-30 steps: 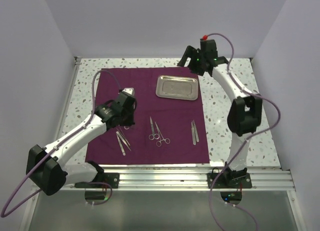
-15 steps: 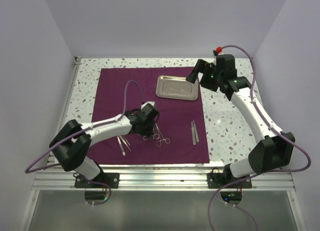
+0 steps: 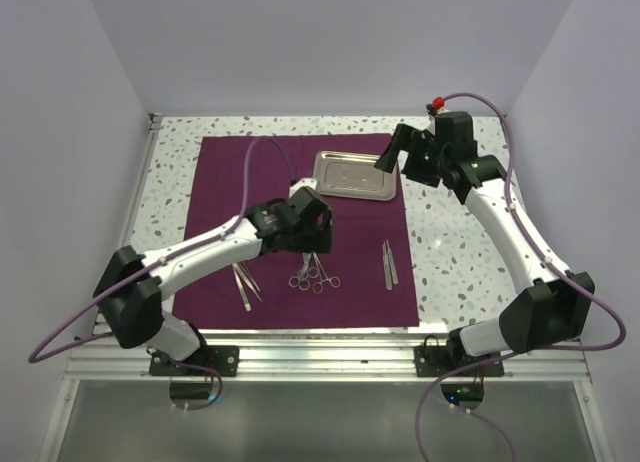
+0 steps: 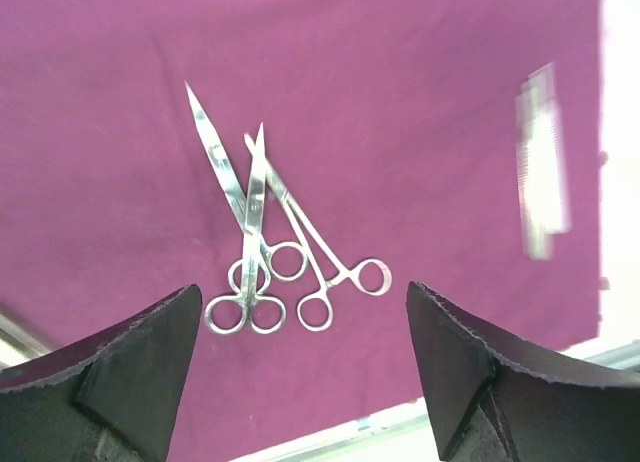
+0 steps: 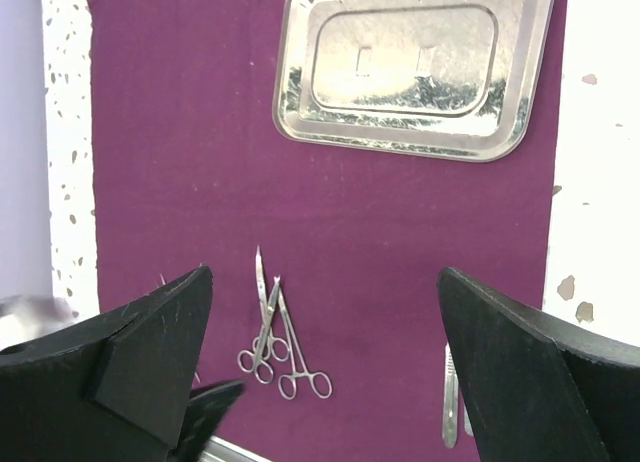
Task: Open and lay out the surgical kit
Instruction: Place the medical item in the surgical kit, then reset both arms
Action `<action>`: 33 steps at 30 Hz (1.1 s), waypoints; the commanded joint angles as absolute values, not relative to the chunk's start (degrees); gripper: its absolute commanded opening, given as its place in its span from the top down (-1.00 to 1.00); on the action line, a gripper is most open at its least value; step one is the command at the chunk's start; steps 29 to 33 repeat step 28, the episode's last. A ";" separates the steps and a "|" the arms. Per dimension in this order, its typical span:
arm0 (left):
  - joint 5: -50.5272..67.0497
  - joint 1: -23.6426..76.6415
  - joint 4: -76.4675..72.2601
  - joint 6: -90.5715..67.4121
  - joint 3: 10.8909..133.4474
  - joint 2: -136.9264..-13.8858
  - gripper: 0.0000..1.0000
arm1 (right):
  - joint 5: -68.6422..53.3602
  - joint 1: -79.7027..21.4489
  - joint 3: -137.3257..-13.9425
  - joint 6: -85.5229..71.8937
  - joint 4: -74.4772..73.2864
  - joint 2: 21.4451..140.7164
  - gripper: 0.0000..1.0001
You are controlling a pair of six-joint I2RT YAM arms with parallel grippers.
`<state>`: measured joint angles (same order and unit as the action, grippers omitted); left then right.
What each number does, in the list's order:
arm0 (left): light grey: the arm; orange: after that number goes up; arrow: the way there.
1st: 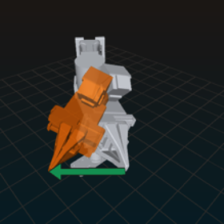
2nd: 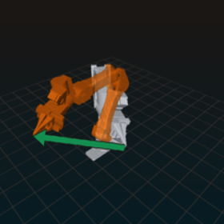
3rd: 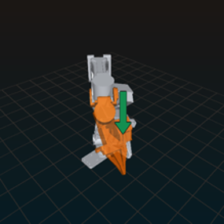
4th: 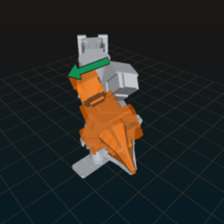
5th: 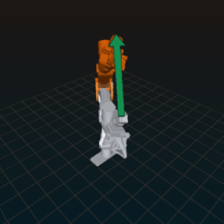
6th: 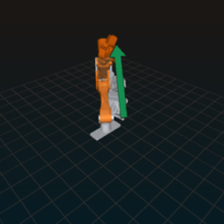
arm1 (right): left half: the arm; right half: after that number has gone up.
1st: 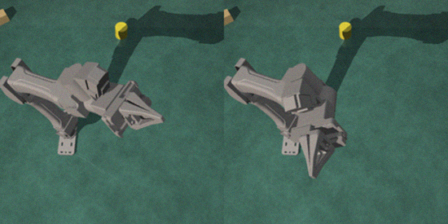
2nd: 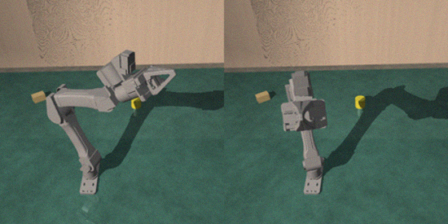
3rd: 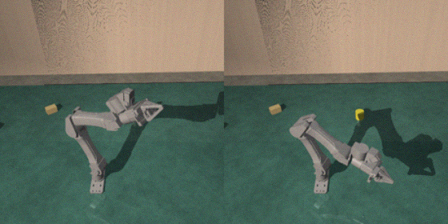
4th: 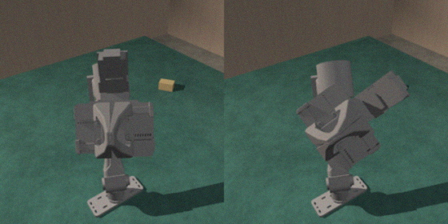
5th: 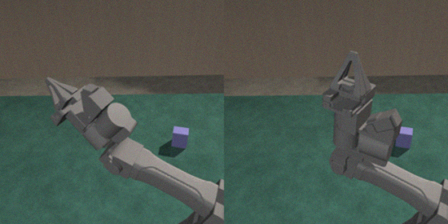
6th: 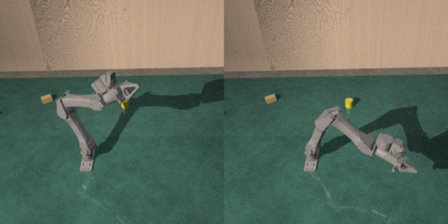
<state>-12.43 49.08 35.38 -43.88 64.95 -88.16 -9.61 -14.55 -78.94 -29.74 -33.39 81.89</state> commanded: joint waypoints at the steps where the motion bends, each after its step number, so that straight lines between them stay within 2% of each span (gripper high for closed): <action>1: -18.63 49.22 41.91 -40.62 70.66 -77.73 -0.73 | -9.84 -14.41 -81.48 -29.09 -34.28 78.84 -0.97; 4: -21.17 49.31 41.84 -36.84 69.88 -72.00 -0.75 | -10.98 -14.50 -76.83 -29.97 -33.32 75.07 -0.97; 7: -22.94 49.22 39.30 -33.50 66.46 -63.65 -0.88 | -13.35 -14.50 -67.35 -32.77 -26.12 66.40 -0.97; 8: -25.20 49.22 39.72 -33.49 65.31 -60.59 -0.99 | -13.88 -14.59 -65.06 -33.57 -23.15 63.75 -0.97; 12: -31.80 49.13 41.92 -32.26 64.95 -56.87 -0.99 | -13.72 -14.59 -56.88 -32.88 -23.20 53.72 -0.97; 17: -39.28 49.13 43.33 -30.94 66.97 -57.13 -0.99 | -11.78 -14.59 -53.70 -30.15 -29.08 44.67 -0.97; 26: -41.66 49.04 39.91 -27.42 67.94 -58.62 -0.99 | -13.62 -14.50 -53.79 -28.49 -32.60 44.29 -0.97; 28: -42.54 48.87 38.77 -26.02 66.63 -58.97 -0.99 | -9.60 -14.59 -54.84 -28.39 -33.83 44.39 -0.97; 33: -42.54 48.87 38.77 -26.02 66.63 -58.97 -0.99 | -9.60 -14.59 -54.84 -28.39 -33.83 44.39 -0.97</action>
